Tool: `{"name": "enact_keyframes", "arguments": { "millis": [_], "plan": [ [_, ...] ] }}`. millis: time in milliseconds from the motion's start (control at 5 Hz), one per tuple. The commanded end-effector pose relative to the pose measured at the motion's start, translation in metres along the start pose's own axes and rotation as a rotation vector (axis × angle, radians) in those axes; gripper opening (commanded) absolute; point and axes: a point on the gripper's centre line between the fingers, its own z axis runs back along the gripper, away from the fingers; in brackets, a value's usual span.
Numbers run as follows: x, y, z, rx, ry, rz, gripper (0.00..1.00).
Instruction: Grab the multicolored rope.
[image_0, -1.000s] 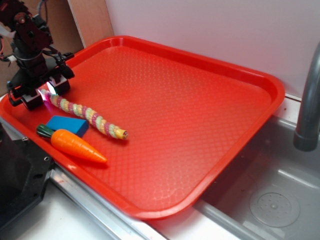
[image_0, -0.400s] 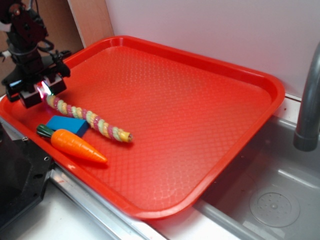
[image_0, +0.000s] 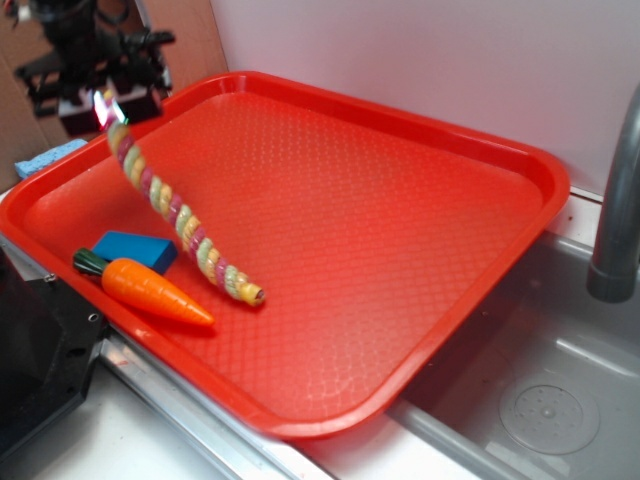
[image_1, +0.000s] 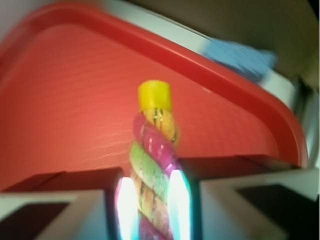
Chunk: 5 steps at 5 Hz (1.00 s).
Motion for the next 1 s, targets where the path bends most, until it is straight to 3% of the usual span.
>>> {"name": "enact_keyframes", "arguments": {
  "millis": [0,200,400,600,800],
  "plan": [
    [0.016,-0.043,0.057,-0.15,0.144,-0.447,0.0],
    [0.015,-0.057,0.086,-0.131,0.146,-0.585,0.0],
    [0.012,-0.064,0.107,-0.142,0.116,-0.658,0.0],
    [0.012,-0.071,0.116,-0.18,0.128,-0.645,0.0],
    [0.017,-0.07,0.111,-0.124,0.116,-0.604,0.0]
  ]
}}
